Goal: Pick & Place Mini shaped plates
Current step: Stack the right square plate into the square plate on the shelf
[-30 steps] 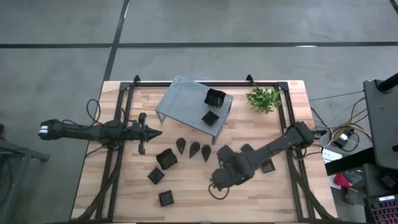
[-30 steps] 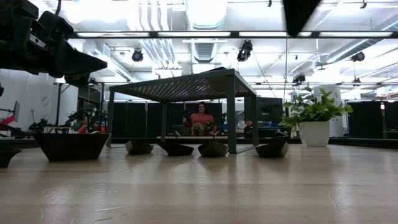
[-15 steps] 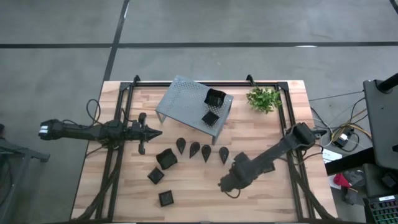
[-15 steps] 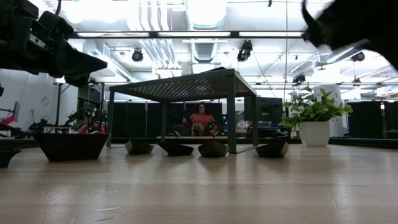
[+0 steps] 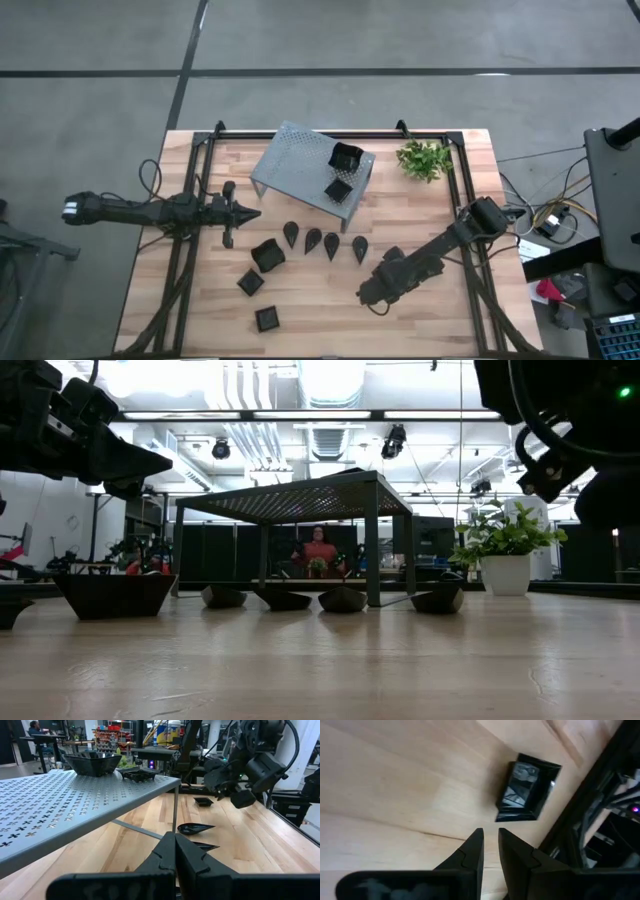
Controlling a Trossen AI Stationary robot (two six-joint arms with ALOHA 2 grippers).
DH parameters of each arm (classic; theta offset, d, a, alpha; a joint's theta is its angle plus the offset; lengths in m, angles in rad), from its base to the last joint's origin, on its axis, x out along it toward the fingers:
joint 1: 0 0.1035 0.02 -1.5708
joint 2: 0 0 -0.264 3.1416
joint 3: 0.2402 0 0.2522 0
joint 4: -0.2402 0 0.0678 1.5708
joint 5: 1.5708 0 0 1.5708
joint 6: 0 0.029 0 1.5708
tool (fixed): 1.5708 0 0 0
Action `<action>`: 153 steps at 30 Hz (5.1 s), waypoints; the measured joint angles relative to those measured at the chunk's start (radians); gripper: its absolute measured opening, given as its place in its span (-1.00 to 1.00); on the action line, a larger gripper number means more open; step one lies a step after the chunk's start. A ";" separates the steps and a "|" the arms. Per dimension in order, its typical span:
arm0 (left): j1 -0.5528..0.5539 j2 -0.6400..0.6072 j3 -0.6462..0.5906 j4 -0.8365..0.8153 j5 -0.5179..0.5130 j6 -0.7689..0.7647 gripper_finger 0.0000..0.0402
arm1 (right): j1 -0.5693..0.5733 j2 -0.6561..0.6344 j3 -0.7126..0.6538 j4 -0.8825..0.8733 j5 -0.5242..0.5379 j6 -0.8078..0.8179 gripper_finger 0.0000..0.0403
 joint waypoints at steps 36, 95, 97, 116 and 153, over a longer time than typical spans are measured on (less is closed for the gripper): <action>0.000 0.000 0.000 0.000 0.000 0.000 -1.00 | 0.000 -0.001 -0.161 0.108 0.045 0.066 -0.50; 0.000 0.000 0.000 0.000 0.000 0.000 -1.00 | -0.248 -0.002 0.703 -0.004 0.714 -0.774 -0.96; 0.000 0.000 0.000 0.000 0.000 0.000 -1.00 | -0.278 -0.001 0.730 -0.009 0.714 -0.806 -0.96; 0.000 0.000 0.000 0.000 0.000 0.000 -1.00 | -0.434 0.009 0.787 -0.020 0.637 -0.889 -0.96; 0.000 0.000 0.000 0.000 0.000 0.000 -1.00 | -0.461 0.008 0.678 0.052 0.652 -0.926 -0.96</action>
